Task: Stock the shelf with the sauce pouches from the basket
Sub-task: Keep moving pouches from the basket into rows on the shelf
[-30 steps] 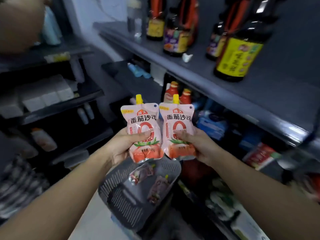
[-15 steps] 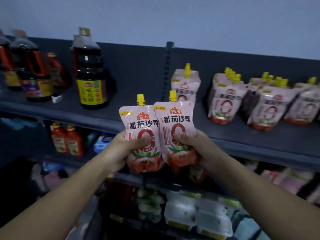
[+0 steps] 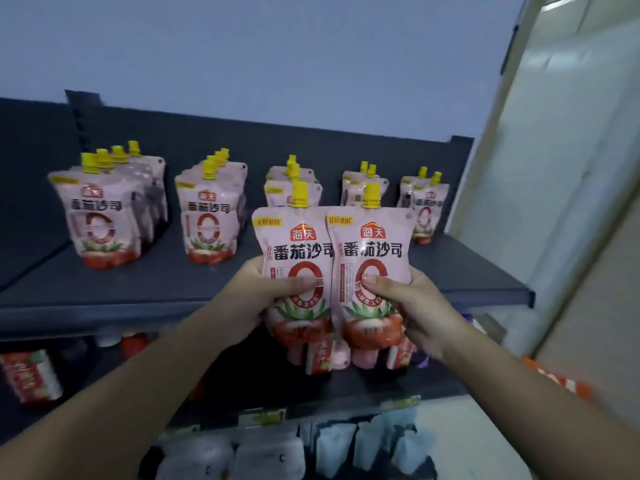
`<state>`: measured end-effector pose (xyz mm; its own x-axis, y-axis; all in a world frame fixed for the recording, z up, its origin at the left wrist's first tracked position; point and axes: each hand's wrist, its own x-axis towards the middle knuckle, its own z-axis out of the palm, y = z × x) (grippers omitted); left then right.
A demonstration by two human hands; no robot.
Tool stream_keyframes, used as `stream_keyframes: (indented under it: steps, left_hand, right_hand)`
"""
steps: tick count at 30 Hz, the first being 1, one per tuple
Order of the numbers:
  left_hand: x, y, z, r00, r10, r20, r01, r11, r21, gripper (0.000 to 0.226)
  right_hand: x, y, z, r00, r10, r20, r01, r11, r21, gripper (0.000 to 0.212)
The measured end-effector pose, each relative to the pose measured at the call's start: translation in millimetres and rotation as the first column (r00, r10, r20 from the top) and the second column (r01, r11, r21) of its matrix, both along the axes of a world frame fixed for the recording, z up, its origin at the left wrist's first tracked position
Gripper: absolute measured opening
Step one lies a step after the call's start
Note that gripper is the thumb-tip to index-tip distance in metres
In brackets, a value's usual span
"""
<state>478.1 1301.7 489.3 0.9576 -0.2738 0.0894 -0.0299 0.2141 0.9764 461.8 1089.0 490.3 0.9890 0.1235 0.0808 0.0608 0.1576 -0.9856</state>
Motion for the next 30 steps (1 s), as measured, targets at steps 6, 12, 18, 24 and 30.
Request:
stream_keyframes:
  steps: [6, 12, 18, 24, 30]
  left_hand:
    - [43, -61, 13, 1.000, -0.013, -0.026, 0.014, 0.999, 0.034, 0.038]
    - [114, -104, 26, 1.000, -0.020, 0.021, 0.017, 0.992, 0.122, 0.031]
    - [186, -130, 14, 1.000, 0.022, -0.012, -0.020, 0.987, 0.158, 0.039]
    - [233, -143, 2, 1.000, 0.024, -0.009, -0.023, 0.985, 0.168, 0.039]
    - [257, -152, 0, 0.999, 0.042, 0.002, -0.041, 0.980, 0.197, 0.042]
  right_hand:
    - [20, -56, -1, 0.997, -0.080, 0.011, 0.080, 0.996, 0.033, 0.057]
    - [69, -93, -1, 0.986, -0.168, 0.012, 0.168, 0.986, 0.011, 0.054]
    - [127, -132, 6, 0.976, -0.216, 0.013, 0.217, 0.974, -0.069, 0.042]
    - [182, -169, -3, 0.960, -0.280, -0.001, 0.279, 0.955, -0.097, 0.031]
    - [214, -193, -12, 0.963, -0.268, 0.017, 0.269, 0.959, -0.088, 0.036]
